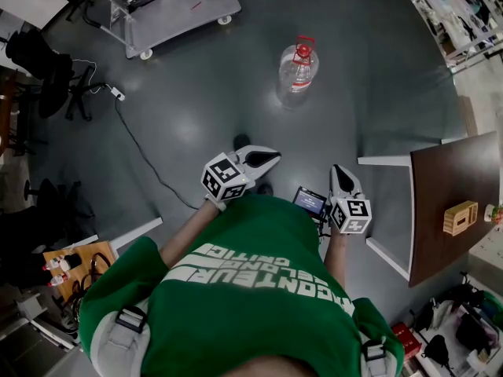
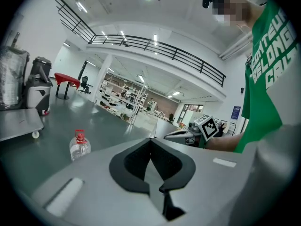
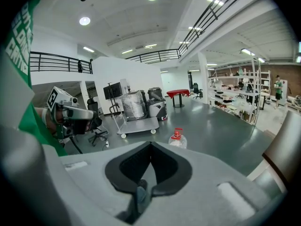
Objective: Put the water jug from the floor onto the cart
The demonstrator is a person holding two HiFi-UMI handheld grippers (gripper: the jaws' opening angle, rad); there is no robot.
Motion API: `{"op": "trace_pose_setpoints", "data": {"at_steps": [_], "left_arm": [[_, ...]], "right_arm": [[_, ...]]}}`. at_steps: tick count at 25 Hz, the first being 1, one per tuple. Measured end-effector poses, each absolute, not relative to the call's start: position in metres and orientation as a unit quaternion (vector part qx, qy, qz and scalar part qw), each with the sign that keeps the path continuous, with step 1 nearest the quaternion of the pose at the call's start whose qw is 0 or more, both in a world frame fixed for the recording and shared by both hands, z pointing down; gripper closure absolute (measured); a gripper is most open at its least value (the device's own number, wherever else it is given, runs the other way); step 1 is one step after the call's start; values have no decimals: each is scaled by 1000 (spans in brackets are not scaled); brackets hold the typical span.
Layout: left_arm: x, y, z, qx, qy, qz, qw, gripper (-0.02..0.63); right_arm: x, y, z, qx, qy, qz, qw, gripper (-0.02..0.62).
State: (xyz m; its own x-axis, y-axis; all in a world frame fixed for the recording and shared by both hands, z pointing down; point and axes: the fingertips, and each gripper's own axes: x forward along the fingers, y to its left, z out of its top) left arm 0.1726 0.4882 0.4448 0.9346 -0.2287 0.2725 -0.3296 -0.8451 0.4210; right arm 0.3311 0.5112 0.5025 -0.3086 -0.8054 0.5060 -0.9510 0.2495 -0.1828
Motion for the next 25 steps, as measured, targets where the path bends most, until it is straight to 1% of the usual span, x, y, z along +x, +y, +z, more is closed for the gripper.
{"op": "trace_pose_setpoints", "data": {"at_steps": [9,15,25], "left_arm": [[156,437,453,950,-147,99,257,591],[151,384,447,953,-138,97,251,591],[117,300,447,949,-161,85,258,591]], "right_arm": [[315,467,503,565,-771,237,174,601],[310,422,496,568,-767,233,185,602],[289,352,481,563,-768,220,211,601]]}}
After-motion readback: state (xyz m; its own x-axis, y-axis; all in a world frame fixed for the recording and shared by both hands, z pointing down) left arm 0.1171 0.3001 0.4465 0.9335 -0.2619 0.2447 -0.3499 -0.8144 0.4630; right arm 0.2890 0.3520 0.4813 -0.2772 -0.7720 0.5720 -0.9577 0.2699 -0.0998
